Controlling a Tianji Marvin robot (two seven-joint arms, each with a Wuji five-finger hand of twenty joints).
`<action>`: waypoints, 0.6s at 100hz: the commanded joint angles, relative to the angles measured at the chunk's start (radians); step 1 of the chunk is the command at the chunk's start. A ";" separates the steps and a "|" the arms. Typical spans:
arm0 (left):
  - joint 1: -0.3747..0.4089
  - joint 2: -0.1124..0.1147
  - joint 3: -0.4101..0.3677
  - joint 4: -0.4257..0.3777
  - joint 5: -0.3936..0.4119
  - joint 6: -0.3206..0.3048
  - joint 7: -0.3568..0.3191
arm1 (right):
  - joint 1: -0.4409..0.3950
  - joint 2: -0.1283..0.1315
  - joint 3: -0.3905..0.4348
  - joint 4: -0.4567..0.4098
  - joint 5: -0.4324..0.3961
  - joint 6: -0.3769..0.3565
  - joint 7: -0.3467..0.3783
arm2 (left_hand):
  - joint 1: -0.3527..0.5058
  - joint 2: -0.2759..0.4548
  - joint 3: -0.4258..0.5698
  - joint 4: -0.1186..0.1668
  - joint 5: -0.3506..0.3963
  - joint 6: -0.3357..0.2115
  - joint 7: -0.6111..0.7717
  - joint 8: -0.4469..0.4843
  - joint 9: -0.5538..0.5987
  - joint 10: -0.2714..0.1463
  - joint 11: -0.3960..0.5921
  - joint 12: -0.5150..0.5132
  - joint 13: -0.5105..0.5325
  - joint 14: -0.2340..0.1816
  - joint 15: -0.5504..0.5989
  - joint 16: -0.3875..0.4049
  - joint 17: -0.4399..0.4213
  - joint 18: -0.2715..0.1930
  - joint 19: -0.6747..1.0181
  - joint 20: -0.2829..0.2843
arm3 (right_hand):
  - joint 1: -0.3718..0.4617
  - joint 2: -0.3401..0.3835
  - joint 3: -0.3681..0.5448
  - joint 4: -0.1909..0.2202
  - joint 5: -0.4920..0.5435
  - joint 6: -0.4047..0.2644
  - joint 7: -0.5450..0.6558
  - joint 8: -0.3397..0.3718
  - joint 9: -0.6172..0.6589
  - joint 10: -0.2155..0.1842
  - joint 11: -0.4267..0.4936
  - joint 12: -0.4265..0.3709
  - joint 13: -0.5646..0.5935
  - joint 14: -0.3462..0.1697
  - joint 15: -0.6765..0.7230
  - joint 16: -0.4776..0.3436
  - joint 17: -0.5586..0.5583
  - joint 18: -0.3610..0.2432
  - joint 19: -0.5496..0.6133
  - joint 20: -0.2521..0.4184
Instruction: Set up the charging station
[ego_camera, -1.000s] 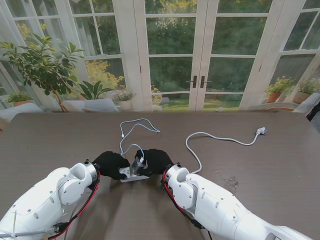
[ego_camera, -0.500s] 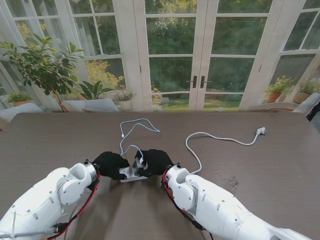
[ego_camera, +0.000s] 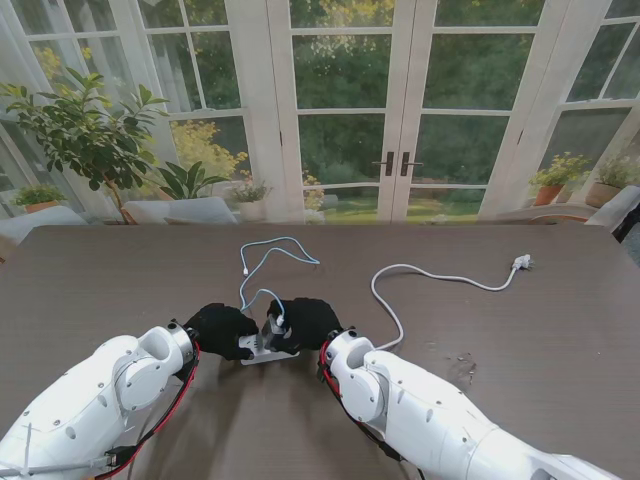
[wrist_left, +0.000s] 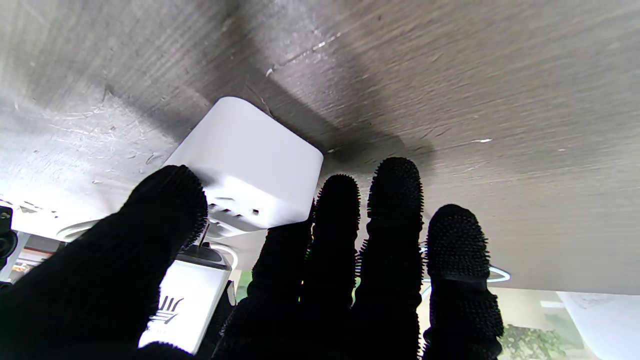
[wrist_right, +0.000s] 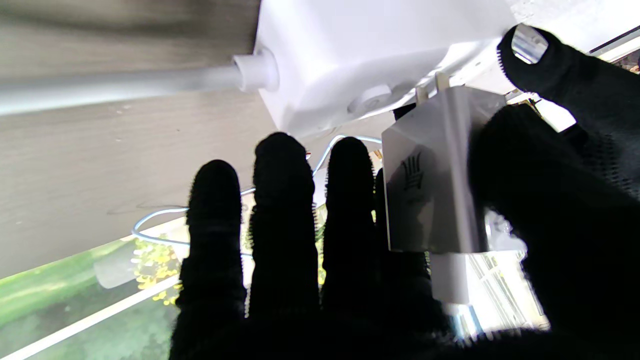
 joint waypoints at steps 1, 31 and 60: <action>0.015 0.004 0.003 0.012 0.005 -0.001 -0.027 | -0.002 -0.007 -0.005 0.000 -0.008 0.006 0.009 | 0.026 0.013 0.033 0.060 0.069 -0.086 0.073 -0.001 0.016 0.005 -0.004 -0.001 0.006 0.000 -0.001 -0.005 -0.028 0.008 -0.009 -0.006 | 0.098 0.132 0.118 0.060 0.133 -0.241 0.424 0.102 0.002 -0.019 0.017 -0.004 0.033 -0.004 0.026 -0.857 -0.011 -0.020 0.037 -0.010; 0.015 0.003 0.005 0.014 0.001 0.001 -0.025 | -0.007 -0.001 -0.011 -0.039 -0.021 0.077 0.028 | 0.025 0.016 0.030 0.060 0.069 -0.083 0.073 -0.002 0.016 0.007 -0.004 -0.001 0.007 0.001 0.000 -0.005 -0.027 0.005 -0.007 -0.005 | 0.102 0.133 0.117 0.062 0.134 -0.232 0.423 0.101 0.004 -0.013 0.013 -0.006 0.029 0.012 0.028 -0.856 -0.016 -0.011 0.037 -0.013; 0.020 0.002 0.002 0.013 -0.002 0.004 -0.024 | -0.010 0.013 -0.012 -0.082 -0.037 0.120 0.058 | 0.023 0.018 0.027 0.060 0.068 -0.081 0.072 -0.002 0.017 0.008 -0.004 0.000 0.008 0.002 0.001 -0.005 -0.027 0.008 -0.006 -0.003 | 0.103 0.133 0.114 0.066 0.134 -0.229 0.422 0.100 0.003 -0.007 0.008 -0.005 0.032 0.013 0.033 -0.854 -0.011 -0.013 0.043 -0.012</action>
